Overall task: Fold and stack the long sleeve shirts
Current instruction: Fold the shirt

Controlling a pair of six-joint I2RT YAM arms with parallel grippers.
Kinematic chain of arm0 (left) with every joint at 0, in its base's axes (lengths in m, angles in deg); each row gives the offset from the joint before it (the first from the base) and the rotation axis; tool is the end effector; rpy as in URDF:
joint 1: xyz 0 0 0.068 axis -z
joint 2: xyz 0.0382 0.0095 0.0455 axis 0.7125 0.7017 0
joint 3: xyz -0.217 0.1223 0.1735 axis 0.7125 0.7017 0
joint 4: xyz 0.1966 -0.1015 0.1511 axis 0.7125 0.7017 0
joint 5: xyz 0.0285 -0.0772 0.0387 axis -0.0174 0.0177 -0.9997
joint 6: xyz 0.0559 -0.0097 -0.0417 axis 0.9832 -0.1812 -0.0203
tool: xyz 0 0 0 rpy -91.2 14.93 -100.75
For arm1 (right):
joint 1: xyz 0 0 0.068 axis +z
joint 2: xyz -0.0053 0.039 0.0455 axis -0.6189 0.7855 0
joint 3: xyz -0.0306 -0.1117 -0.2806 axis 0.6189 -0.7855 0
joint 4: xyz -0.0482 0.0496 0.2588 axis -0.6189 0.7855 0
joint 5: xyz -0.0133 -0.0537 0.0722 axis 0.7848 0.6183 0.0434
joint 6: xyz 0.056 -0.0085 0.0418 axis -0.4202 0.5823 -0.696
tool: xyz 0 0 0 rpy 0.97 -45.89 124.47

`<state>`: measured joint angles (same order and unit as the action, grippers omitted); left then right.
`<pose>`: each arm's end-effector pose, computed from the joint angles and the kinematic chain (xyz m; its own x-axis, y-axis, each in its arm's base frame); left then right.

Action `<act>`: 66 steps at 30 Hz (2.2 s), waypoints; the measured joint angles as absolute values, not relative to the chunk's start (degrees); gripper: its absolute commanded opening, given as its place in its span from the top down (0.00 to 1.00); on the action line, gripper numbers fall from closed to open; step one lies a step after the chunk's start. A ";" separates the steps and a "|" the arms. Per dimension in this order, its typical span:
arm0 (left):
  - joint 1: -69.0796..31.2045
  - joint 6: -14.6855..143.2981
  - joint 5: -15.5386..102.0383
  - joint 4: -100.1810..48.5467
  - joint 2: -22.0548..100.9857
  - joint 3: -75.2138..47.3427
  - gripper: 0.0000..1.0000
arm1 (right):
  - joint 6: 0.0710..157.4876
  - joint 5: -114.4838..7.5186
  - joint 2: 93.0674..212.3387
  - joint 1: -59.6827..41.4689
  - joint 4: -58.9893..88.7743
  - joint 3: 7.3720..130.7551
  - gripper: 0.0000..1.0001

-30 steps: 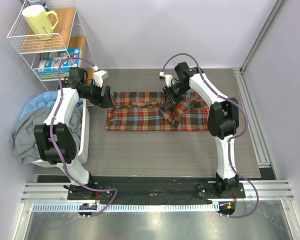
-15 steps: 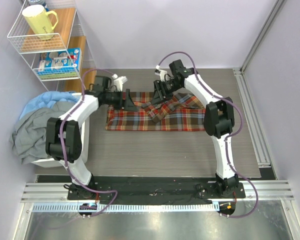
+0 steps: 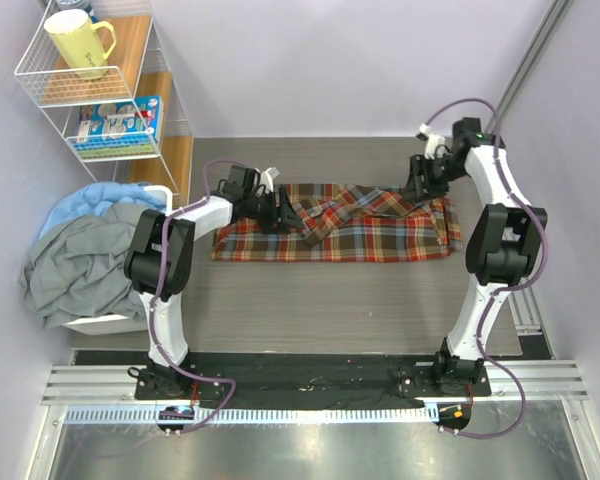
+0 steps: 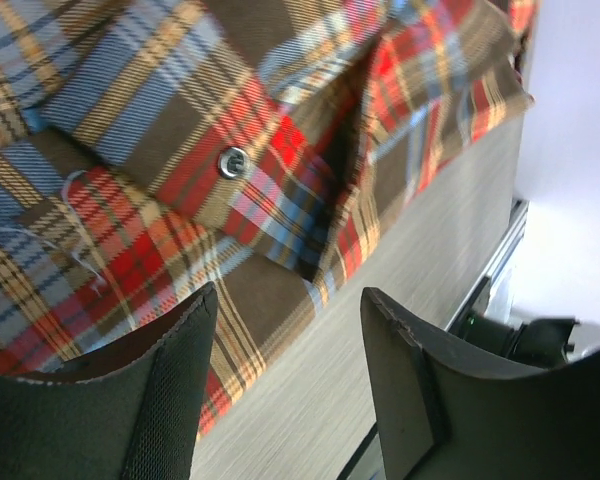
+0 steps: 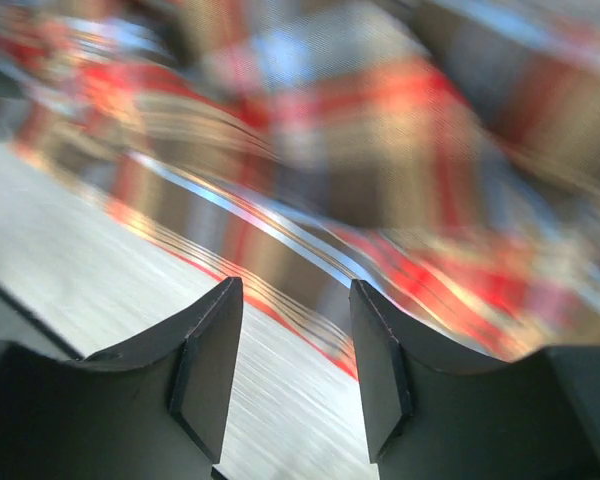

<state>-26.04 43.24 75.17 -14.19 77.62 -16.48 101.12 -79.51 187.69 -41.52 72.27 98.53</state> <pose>0.4125 -0.1845 0.1851 -0.9486 -0.1029 -0.2992 0.1738 0.6208 -0.7645 0.4534 0.0059 0.2762 -0.8572 -0.1739 -0.4847 -0.3950 0.8259 0.4022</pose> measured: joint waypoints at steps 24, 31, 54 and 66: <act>-23.59 31.24 74.06 -24.10 84.17 -16.48 0.64 | 105.71 -69.24 187.37 -53.24 76.23 85.15 0.44; -23.53 30.28 75.22 -25.28 84.35 -17.34 1.00 | 106.67 -69.20 187.37 -53.48 76.01 85.57 0.44; -22.63 31.99 81.73 -26.85 81.90 -23.50 1.00 | 107.31 -73.26 198.64 -53.63 73.37 96.52 0.53; -22.87 34.15 82.04 -25.56 81.53 -26.47 1.00 | 110.67 -74.83 198.51 -53.81 77.15 96.50 0.99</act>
<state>-22.87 34.15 82.04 -25.56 81.53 -26.47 110.67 -74.83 198.51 -53.81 77.15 96.50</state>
